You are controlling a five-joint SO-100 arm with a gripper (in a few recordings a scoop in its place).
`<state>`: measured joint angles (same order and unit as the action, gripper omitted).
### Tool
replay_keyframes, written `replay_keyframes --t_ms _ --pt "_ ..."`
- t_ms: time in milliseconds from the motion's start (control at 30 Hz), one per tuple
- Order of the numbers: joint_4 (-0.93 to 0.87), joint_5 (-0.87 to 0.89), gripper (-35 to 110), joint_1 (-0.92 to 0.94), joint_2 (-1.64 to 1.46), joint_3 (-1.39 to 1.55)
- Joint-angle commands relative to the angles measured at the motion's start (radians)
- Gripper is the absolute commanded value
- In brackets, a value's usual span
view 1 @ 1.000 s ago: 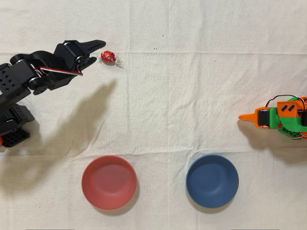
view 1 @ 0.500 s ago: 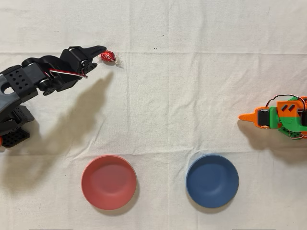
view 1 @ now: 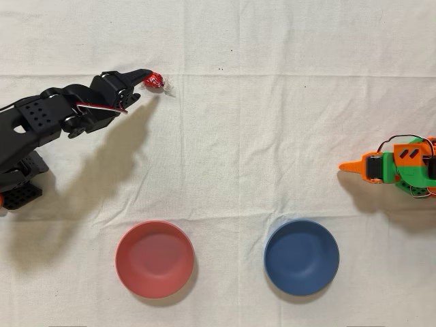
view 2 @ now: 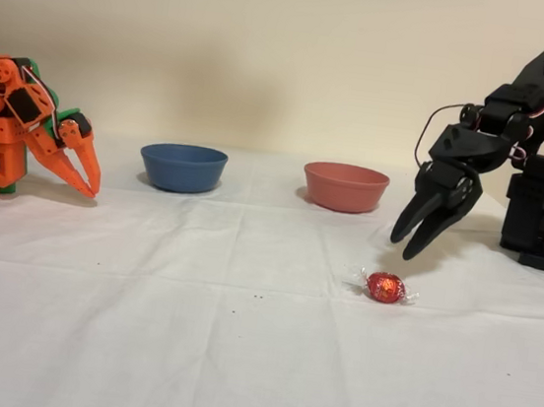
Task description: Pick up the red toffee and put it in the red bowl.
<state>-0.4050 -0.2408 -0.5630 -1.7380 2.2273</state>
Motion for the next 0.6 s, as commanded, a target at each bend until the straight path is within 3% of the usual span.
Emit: replay_keyframes --t_ms 0,567 --pt "0.044 -0.009 27 -0.018 0.008 0.003" --pt "0.132 -0.021 26 -0.031 0.146 -0.057"
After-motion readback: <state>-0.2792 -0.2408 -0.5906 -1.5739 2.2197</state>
